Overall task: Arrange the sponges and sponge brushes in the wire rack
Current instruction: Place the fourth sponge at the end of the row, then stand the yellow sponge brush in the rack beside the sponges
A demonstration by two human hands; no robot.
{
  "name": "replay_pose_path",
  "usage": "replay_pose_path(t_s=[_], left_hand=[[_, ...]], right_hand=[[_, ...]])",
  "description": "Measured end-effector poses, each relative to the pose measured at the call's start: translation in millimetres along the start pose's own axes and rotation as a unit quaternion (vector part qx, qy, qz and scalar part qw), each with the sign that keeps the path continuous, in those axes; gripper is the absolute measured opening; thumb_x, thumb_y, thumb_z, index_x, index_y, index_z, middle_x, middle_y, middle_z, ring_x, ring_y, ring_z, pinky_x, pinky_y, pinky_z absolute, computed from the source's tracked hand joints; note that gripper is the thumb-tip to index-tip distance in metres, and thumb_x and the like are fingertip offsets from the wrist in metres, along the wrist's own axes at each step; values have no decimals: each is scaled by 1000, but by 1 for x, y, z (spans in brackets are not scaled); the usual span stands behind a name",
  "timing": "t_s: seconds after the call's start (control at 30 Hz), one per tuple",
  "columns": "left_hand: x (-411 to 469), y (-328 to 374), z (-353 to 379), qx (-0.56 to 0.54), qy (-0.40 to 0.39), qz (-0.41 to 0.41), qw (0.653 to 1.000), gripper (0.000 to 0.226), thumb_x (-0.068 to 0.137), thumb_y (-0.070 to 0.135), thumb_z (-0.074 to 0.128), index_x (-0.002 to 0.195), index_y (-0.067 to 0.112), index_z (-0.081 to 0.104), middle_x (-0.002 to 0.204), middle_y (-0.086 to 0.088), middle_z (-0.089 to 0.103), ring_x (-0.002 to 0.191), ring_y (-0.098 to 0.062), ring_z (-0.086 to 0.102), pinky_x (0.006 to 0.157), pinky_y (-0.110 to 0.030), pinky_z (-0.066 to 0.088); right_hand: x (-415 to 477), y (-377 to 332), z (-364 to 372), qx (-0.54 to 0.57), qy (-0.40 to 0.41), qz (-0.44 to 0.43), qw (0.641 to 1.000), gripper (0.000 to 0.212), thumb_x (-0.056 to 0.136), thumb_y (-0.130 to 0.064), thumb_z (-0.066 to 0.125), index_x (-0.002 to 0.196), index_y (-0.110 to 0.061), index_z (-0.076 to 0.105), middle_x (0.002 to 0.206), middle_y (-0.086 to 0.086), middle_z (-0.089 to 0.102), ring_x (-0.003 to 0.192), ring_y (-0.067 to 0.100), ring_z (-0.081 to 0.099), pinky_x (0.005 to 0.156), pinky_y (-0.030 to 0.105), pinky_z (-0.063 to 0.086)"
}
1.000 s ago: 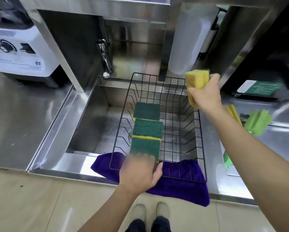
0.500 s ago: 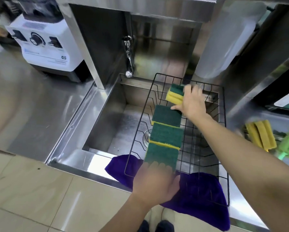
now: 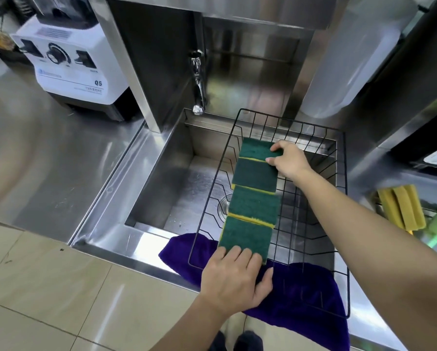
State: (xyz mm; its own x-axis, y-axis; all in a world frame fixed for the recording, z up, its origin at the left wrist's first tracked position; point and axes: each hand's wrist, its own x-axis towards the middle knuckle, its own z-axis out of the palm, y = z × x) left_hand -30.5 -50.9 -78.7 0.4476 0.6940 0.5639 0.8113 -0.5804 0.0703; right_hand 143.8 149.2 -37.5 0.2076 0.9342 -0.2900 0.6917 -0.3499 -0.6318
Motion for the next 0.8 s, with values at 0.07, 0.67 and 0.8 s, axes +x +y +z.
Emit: replay_pose_path(t_s=[0.07,0.67,0.8], left_hand=[[0,0,0,1,-2,2,1000,41,94,40,42,61,17,52,56,2,45,52,-18,41,52,-30,29],[2,-3,-1,26,-10,51,998,44,98,35,36,62,16,55,59,1,49,53,-20,47,53,-31,32],[5,10,0,10,-12,87,996,39,95,39,44,70,13,59,69,-3,54,65,-24,51,72,-38,40]], right_hand=[[-1,3,-1,-5,-10,0,1000,36,87,-14,62,122,-11,58,134,12,54,119,27,50,92,26,39],[-67,42,-66,-96,213,-27,972,28,90,-16,50,116,-6,57,122,18,58,111,36,55,91,41,46],[-90,83,-88,-186,254,24,949,41,86,-15,53,125,-1,48,128,23,49,118,41,46,96,46,37]])
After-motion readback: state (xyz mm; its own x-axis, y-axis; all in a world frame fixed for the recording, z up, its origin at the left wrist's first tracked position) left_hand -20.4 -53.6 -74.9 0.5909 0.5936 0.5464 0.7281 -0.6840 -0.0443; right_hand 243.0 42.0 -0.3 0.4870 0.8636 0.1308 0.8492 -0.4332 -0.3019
